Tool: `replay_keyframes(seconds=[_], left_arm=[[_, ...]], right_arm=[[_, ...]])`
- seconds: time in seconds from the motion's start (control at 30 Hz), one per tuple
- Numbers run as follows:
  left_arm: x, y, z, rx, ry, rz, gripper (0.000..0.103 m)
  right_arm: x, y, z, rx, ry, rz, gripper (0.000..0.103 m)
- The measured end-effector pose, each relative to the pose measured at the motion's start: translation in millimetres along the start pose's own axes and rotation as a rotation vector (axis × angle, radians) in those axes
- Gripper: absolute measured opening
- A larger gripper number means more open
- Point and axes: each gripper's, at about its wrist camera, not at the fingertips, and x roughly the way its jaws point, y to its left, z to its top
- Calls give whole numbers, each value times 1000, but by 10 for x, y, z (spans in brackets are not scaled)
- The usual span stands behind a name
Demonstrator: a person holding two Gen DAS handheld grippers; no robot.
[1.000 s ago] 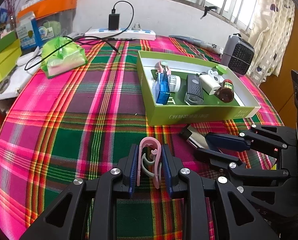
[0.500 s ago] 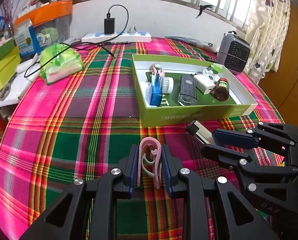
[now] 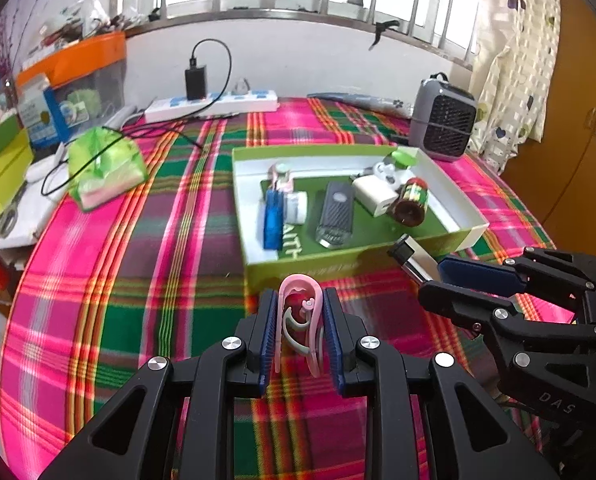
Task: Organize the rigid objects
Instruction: 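Carry the pink clip and silver lighter over the tray with both tools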
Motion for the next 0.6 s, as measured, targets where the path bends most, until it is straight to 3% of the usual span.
replay_keyframes(seconds=[0.6], left_arm=[[151, -185, 395, 21, -25, -19, 22]], right_arm=[[-108, -454, 173, 61, -18, -80, 24]])
